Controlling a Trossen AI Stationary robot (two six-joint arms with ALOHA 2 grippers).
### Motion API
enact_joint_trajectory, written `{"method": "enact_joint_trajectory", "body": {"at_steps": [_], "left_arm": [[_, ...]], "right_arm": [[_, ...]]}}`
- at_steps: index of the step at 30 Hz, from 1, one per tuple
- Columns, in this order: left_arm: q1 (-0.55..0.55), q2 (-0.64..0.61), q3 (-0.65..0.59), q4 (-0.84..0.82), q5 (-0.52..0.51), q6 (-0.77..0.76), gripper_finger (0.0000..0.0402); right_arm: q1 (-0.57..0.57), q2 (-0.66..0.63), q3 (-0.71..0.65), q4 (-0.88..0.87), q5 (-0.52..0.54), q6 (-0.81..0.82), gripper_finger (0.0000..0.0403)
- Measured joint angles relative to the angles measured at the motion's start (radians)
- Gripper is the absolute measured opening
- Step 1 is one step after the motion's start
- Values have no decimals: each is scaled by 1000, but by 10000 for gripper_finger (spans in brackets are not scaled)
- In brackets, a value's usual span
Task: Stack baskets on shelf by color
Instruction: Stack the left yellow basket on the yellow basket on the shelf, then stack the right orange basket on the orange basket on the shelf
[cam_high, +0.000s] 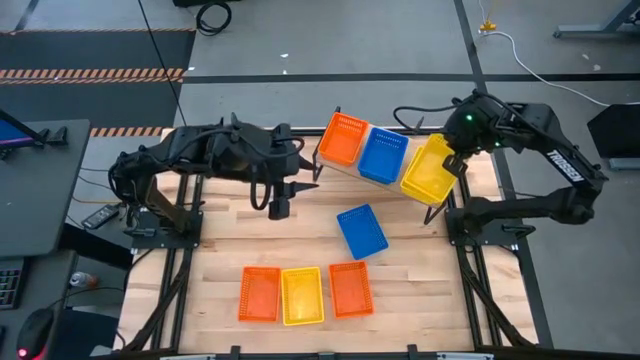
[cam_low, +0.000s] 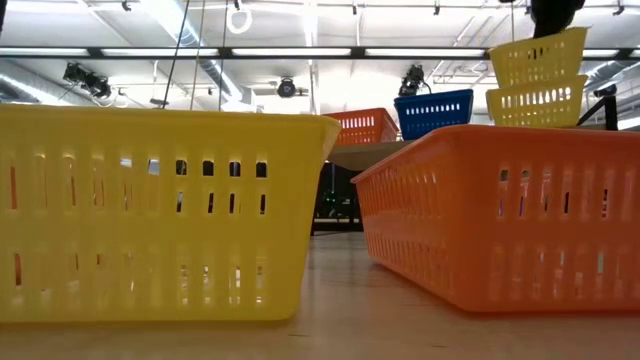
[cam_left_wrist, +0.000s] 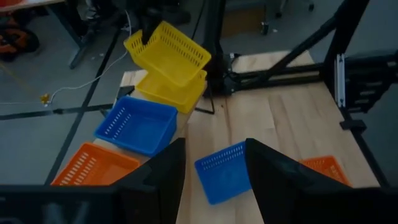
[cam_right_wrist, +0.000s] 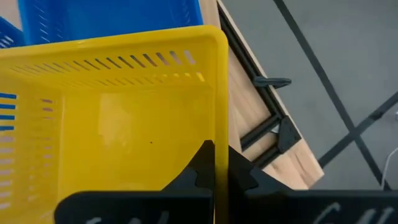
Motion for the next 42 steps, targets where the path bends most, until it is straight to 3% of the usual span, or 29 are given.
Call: {"method": "enact_joint_trajectory", "body": {"at_steps": [16,32,36,42], "left_arm": [[-2,-9,0,76,-4,-52,172],[-2,-20,0,94,-7,-80,172],[-2,-20,0,93,-7,-80,172],[2,-20,0,78,-7,-78,172]], "right_arm": [[-32,93,0,0,-40,-37,18],[-32,109,0,1,-13,43,134],[-30,109,0,1,-104,80,152],[9,109,0,1,-292,274,156]]}}
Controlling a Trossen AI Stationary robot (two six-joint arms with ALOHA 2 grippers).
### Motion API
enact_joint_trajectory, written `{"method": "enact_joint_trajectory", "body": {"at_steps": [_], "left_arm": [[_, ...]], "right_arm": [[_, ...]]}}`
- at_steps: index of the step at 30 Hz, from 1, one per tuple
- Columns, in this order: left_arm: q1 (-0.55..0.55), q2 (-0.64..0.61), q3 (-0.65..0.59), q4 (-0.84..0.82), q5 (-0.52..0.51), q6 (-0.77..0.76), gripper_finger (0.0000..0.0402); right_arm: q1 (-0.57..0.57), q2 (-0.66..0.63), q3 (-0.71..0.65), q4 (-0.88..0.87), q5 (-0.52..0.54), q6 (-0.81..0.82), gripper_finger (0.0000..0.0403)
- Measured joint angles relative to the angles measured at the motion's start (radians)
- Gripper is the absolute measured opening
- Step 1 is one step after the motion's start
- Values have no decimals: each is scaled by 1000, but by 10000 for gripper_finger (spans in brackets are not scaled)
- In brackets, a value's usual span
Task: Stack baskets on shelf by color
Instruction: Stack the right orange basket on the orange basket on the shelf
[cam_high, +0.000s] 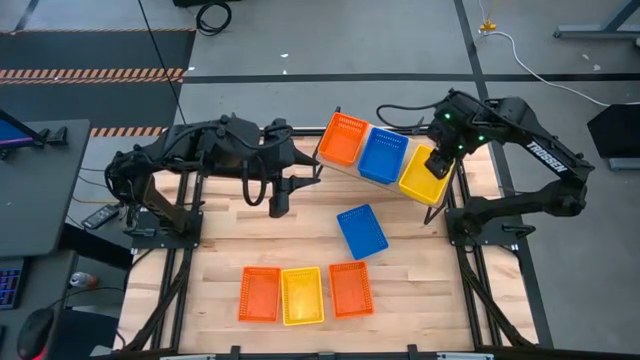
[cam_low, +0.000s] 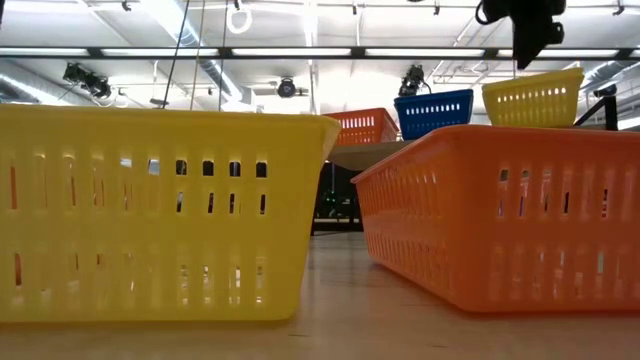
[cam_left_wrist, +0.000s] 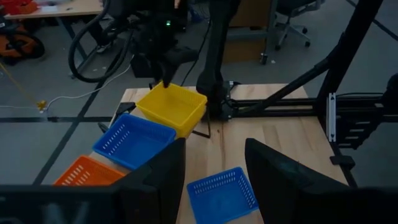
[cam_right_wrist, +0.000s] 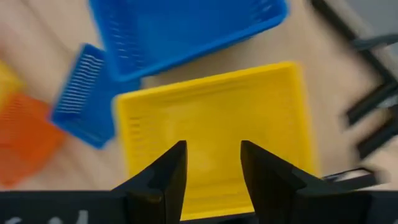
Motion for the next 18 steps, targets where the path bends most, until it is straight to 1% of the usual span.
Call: {"method": "enact_joint_trajectory", "body": {"at_steps": [3,6,8,14,18], "left_arm": [[7,0,0,0,0,0,172],[10,0,0,1,0,-1,172],[10,0,0,0,0,0,172],[10,0,0,0,0,0,172],[10,0,0,0,0,1,172]], "right_arm": [[28,0,0,0,-99,106,154],[66,0,0,0,-200,160,154],[103,0,0,0,-239,201,154],[204,8,0,0,-248,317,154],[270,34,0,0,-300,422,154]]}}
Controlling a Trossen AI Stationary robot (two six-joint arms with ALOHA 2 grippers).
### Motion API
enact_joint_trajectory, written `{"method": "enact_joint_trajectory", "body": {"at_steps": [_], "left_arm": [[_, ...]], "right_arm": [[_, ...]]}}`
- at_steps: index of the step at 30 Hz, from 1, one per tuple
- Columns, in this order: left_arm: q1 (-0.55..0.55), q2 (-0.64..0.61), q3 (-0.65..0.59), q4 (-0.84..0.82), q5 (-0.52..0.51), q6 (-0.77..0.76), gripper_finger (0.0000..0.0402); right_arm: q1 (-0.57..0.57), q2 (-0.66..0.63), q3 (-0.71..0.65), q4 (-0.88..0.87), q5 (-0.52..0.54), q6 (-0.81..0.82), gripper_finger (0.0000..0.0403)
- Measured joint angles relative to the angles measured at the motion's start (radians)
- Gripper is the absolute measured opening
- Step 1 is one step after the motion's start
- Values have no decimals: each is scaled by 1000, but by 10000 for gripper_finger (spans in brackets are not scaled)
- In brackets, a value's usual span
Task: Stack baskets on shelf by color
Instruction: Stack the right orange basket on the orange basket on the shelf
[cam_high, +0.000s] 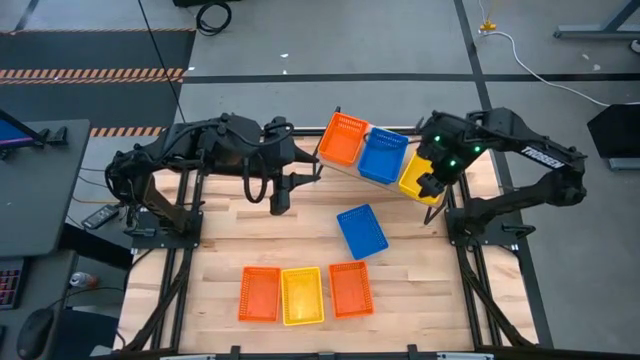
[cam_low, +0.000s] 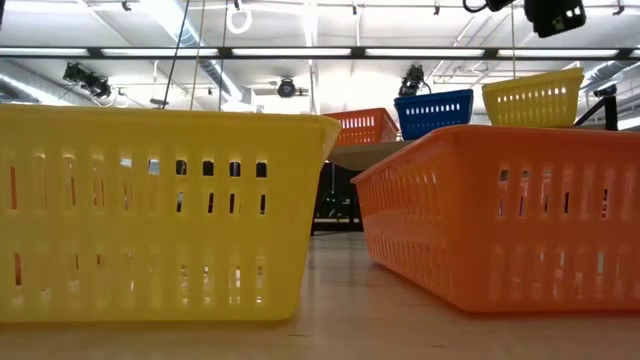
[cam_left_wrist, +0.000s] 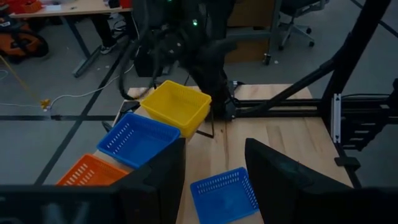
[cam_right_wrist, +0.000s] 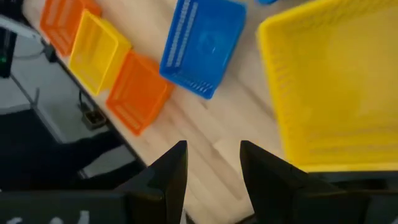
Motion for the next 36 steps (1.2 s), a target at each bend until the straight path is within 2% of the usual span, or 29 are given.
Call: {"method": "enact_joint_trajectory", "body": {"at_steps": [8,16,20,26,31,36], "left_arm": [[0,0,0,-1,0,1,172],[0,-1,0,-5,0,2,172],[0,-23,0,-7,-2,-6,172],[0,-82,1,-27,-123,-100,172],[0,-125,2,-33,-131,-110,172],[0,-144,1,-52,-131,-98,172]], "right_arm": [[107,71,0,0,10,206,154],[124,104,-1,0,90,345,153],[124,107,-21,1,90,417,153],[186,100,-91,0,99,563,154],[220,82,-95,0,181,668,154],[229,74,-95,0,209,742,154]]}}
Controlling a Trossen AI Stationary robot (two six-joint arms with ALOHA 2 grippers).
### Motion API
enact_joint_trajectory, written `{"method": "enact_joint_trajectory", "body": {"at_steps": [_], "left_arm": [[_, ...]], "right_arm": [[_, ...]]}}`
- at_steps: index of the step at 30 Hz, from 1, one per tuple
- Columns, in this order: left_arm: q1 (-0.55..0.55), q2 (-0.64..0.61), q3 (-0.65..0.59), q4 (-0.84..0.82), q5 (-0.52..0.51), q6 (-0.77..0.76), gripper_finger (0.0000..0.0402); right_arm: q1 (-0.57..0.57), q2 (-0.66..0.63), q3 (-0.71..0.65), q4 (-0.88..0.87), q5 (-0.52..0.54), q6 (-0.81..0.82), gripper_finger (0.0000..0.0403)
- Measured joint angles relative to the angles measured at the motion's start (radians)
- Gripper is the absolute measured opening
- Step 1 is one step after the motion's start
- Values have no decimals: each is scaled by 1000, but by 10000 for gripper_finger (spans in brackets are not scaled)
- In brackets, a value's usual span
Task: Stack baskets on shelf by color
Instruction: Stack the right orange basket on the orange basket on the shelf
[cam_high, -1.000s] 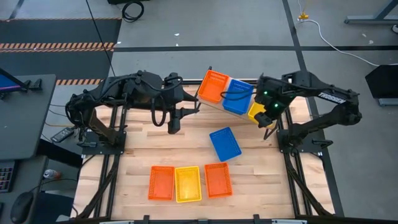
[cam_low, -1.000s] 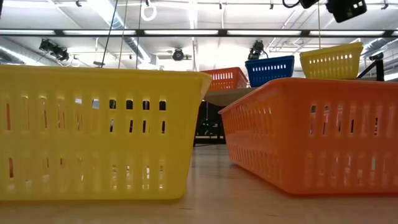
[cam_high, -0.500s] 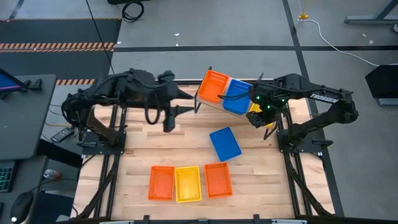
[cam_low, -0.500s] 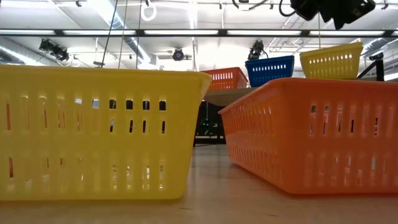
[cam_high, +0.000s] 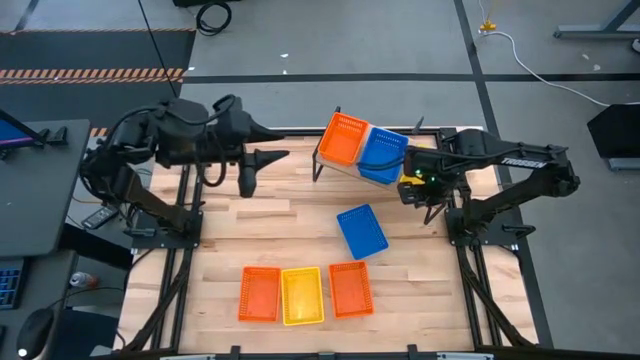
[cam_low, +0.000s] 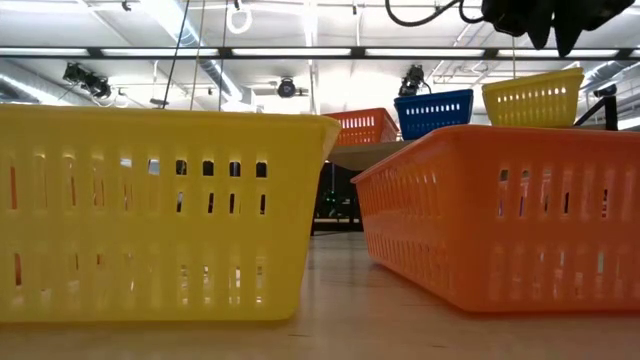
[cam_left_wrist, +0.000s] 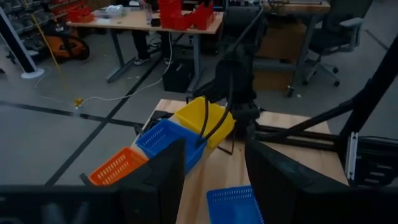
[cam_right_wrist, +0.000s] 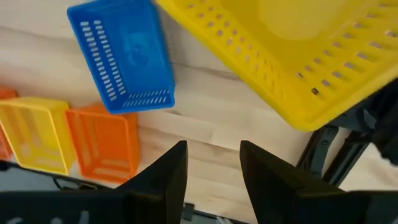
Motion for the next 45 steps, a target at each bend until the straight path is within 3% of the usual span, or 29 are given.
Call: {"method": "enact_joint_trajectory", "body": {"at_steps": [17,37,45], "left_arm": [[0,-19,0,-5,-34,-39,172],[0,-19,-1,7,-33,-34,172],[-1,-19,-1,-124,15,-79,172]], "right_arm": [[11,3,-80,-1,41,234,154],[-23,-36,-83,-1,129,210,154],[34,-60,-84,49,90,114,154]]}}
